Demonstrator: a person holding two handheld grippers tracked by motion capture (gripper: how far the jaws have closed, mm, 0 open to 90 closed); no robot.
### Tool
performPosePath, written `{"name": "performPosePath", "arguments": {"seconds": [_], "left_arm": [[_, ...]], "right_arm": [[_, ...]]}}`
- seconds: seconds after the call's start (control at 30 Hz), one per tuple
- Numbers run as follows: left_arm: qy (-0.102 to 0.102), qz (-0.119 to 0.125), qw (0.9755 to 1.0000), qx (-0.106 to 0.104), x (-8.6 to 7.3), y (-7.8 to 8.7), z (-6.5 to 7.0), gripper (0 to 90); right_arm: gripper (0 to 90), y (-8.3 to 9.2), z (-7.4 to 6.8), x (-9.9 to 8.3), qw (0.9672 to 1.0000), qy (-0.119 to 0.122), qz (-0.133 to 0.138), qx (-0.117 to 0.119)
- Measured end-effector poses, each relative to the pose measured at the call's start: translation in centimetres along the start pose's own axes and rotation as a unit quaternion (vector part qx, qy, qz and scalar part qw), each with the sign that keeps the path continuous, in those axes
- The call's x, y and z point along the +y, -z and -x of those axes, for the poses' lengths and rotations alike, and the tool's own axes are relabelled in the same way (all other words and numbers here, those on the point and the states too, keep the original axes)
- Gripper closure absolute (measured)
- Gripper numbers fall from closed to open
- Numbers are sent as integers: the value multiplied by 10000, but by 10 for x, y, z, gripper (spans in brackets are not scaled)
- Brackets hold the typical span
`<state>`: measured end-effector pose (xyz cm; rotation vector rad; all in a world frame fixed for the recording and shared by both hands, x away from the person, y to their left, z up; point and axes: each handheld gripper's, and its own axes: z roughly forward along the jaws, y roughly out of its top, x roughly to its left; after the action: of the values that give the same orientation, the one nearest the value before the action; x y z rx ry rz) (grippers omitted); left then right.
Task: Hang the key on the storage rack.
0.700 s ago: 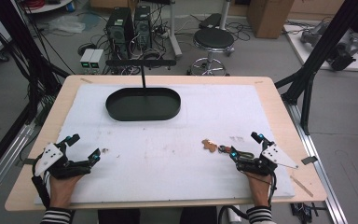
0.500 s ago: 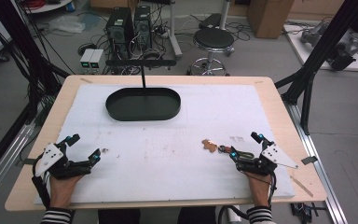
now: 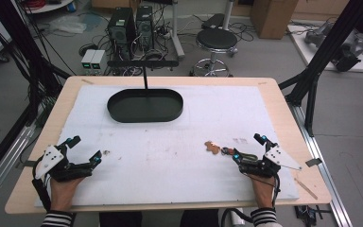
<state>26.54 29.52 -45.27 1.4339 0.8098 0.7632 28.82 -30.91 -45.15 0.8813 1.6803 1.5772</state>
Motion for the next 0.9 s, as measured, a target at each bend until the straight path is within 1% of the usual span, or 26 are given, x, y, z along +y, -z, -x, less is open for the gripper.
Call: {"name": "performPosePath", "arguments": {"seconds": [0.03,0.1,0.13,0.17,0.2,0.27,0.3,0.33,0.37,0.4,0.43,0.47,0.5,0.53,0.57,0.6,0.63,0.67,0.7,0.73,0.77,0.8,0.83,0.87,0.9], "left_arm": [[-1,9,10000,7,0,0,0,17],[-3,13,10000,3,0,0,0,17],[4,14,10000,13,0,0,0,17],[2,14,10000,11,0,0,0,17],[6,11,10000,4,0,0,0,17],[7,1,10000,6,0,0,0,17],[12,3,10000,5,0,0,0,17],[12,-2,10000,4,0,0,0,17],[8,-5,10000,4,0,0,0,17],[15,-4,10000,3,0,0,0,17],[13,-11,10000,3,0,0,0,17],[11,-13,10000,7,0,0,0,17],[8,-11,10000,8,0,0,0,17],[10,-13,10000,8,0,0,0,17],[10,-13,10000,8,0,0,0,17],[21,-12,10000,5,0,0,0,17],[24,-15,10000,7,0,0,0,17],[26,-17,10000,8,0,0,-1,17],[27,-17,10000,10,0,0,0,17],[17,-17,10000,14,0,0,0,17],[17,-17,10000,14,0,0,0,17],[18,-18,10000,7,0,0,0,17],[18,-17,10000,7,0,0,0,17],[16,-20,10000,9,0,0,0,17],[27,-20,10000,8,0,0,0,17]], "right_arm": [[4,-1,1,2,10000,41,-40,40],[4,0,1,4,9999,24,-73,65],[4,0,2,6,9999,34,-62,96],[4,0,4,11,9999,-10,-87,128],[4,1,6,14,9998,28,-80,155],[4,1,11,23,9995,-16,-234,228],[4,1,16,32,9987,47,-412,282],[4,1,20,37,9982,102,-493,317],[4,1,20,37,9982,102,-493,317],[4,1,21,40,9976,113,-580,355],[4,0,24,45,9966,124,-707,402],[4,-1,28,50,9950,199,-834,504],[4,-1,30,53,9940,235,-915,550],[4,-3,34,62,9903,356,-1159,682],[4,-3,34,62,9903,356,-1159,682],[4,-3,36,64,9888,426,-1229,735],[4,-5,38,68,9858,479,-1376,836],[4,-8,42,73,9796,579,-1626,1027],[4,-8,42,73,9796,579,-1626,1027],[5,-11,45,77,9717,732,-1896,1200],[5,-11,45,77,9717,732,-1896,1200],[5,-13,46,78,9685,791,-2001,1253],[5,-16,48,81,9595,953,-2256,1389],[5,-16,48,81,9595,953,-2256,1389],[5,-18,48,81,9549,1032,-2364,1471]]}}
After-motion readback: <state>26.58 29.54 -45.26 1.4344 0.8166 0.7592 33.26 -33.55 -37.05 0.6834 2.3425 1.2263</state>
